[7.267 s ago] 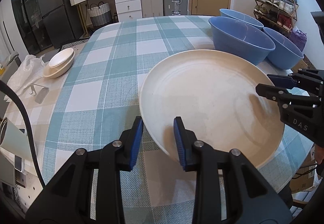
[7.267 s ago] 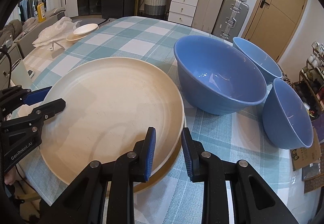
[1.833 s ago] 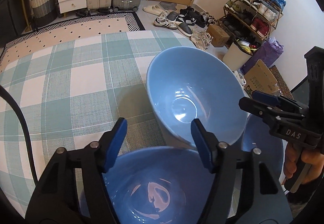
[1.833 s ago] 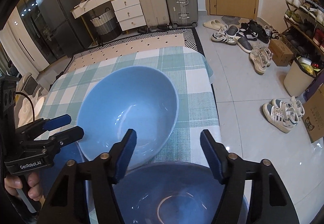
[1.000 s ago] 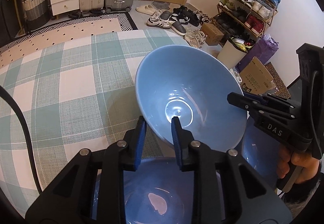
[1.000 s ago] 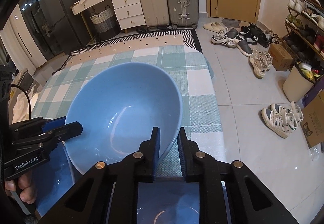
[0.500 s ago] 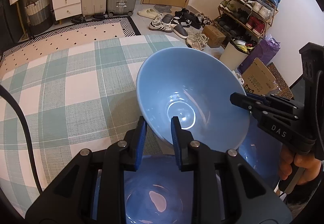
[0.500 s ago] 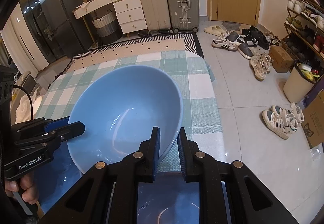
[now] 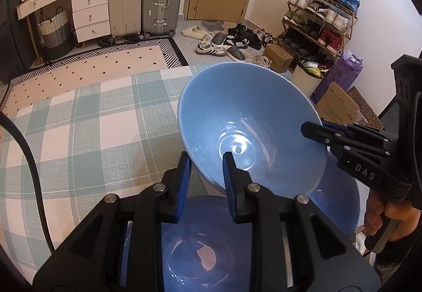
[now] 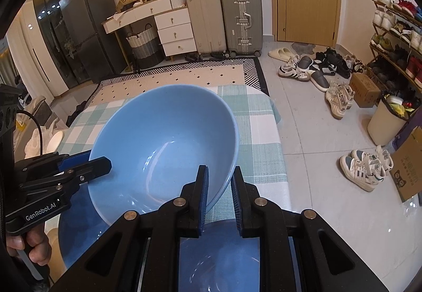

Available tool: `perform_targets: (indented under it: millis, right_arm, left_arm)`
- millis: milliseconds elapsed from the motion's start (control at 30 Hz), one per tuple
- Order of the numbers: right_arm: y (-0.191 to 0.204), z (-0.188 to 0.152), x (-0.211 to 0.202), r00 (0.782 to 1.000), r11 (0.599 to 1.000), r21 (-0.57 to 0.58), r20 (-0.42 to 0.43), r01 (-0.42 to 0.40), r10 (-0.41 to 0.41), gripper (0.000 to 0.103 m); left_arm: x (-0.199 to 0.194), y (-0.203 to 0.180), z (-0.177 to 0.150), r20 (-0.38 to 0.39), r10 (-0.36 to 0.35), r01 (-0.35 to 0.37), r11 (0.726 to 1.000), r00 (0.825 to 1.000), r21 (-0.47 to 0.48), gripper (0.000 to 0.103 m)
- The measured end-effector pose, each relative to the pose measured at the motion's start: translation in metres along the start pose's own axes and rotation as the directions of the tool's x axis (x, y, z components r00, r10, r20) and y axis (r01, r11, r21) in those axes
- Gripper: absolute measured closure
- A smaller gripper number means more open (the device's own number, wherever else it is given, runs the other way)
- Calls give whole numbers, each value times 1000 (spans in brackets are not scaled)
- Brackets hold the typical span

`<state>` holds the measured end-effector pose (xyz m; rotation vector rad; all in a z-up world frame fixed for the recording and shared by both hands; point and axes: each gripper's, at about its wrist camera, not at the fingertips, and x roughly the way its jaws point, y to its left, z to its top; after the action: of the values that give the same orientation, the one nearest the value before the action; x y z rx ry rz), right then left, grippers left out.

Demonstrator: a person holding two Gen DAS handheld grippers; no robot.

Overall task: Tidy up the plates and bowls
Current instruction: 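Lift the blue bowl with both grippers and carry it over another blue bowl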

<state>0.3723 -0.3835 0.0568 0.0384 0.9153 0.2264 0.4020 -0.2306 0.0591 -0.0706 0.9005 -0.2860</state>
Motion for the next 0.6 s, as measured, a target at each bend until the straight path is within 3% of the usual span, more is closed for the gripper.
perform_targets:
  millis: [600]
  right_arm:
    - [37,-8,-75,996,999,-39,92,-14,17,85]
  left_arm:
    - [-98,-13,-11,89,20,-21,1000,996,9,82]
